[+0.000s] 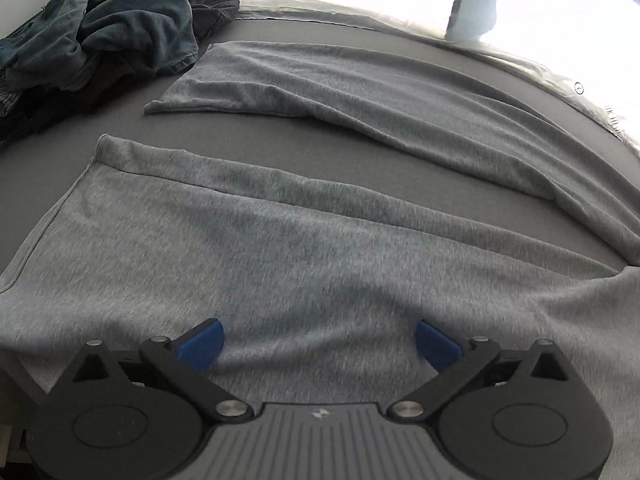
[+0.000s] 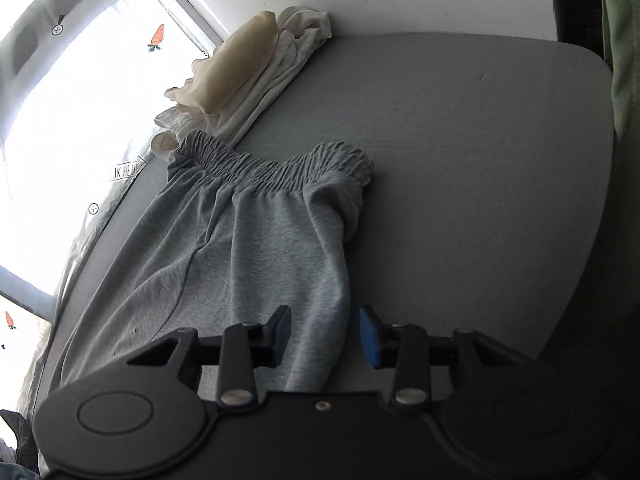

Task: Fold clothes

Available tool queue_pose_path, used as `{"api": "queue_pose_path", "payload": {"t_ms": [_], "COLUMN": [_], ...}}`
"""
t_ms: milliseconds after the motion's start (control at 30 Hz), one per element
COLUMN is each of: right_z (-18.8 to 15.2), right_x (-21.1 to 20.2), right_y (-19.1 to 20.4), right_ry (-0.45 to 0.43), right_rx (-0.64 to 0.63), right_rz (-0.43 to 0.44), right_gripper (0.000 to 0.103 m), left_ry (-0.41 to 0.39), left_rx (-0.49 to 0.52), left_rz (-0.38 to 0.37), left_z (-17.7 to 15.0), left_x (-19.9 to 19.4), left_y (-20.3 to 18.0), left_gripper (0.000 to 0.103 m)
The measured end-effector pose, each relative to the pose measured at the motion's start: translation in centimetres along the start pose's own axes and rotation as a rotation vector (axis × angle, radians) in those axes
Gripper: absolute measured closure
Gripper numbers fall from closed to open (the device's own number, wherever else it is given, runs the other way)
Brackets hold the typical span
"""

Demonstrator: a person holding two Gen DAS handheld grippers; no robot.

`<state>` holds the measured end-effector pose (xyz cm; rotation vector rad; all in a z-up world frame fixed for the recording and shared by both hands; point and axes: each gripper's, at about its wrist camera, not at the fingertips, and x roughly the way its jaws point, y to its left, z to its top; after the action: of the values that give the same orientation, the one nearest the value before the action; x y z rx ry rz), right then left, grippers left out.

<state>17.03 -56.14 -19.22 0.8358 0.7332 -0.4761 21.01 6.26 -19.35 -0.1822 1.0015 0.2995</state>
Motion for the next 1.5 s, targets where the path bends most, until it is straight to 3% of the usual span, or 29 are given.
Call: {"api": "queue_pose_path", "payload": {"t_ms": [200, 267, 333, 467, 633, 800, 933, 1000, 1200, 1267, 1367, 1500], "right_z": [0.9, 1.0, 1.0, 0.3, 0.6, 0.3, -0.3, -0.4, -0.4, -0.4, -0.4, -1.0], "right_x": [1.1, 1.5, 1.9, 2.5, 3.0, 2.9, 2.9, 2.9, 2.7, 2.7, 2.8, 3.0], "right_y": [0.2, 0.4, 0.5, 1.1, 2.0, 2.4, 4.1, 4.7, 4.2, 4.1, 4.3, 5.0], "right_ry": [0.023, 0.033, 0.056, 0.064, 0.061, 0.047, 0.03, 0.022, -0.005, -0.008, -0.012, -0.032], "right_rx": [-0.068, -0.072, -0.064, -0.058, -0.091, -0.097, -0.183, -0.214, -0.148, -0.124, -0.121, -0.189], "right_rz": [0.011, 0.021, 0.045, 0.074, 0.022, -0.02, -0.098, -0.128, -0.141, -0.143, -0.159, -0.201], "right_gripper": [0.065, 0.071, 0.087, 0.088, 0.102, 0.103, 0.103, 0.103, 0.103, 0.103, 0.103, 0.103], "left_ry": [-0.013, -0.019, -0.026, -0.034, -0.02, 0.014, -0.039, -0.08, -0.106, -0.117, -0.154, -0.171], "left_rx": [-0.005, -0.013, -0.027, -0.057, -0.066, -0.041, -0.177, -0.277, -0.519, -0.559, -0.608, -0.708], "left_rz": [0.043, 0.053, 0.066, 0.086, 0.082, 0.009, -0.131, -0.186, -0.332, -0.336, -0.314, -0.374], "left_z": [-0.7, -0.6, -0.6, -0.7, -0.4, 0.1, -0.1, -0.4, -1.1, -1.3, -1.8, -2.7], "left_x": [0.3, 0.4, 0.4, 0.4, 0.5, 0.2, -1.0, -1.9, -2.2, -2.5, -3.5, -3.6], "left_y": [-0.5, -0.6, -0.9, -1.2, -1.0, 0.1, 3.1, 5.0, 11.2, 12.9, 15.4, 19.3], "left_gripper": [0.0, 0.0, 0.0, 0.0, 0.0, 0.0, 0.002, 0.006, 0.055, 0.085, 0.087, 0.088]}}
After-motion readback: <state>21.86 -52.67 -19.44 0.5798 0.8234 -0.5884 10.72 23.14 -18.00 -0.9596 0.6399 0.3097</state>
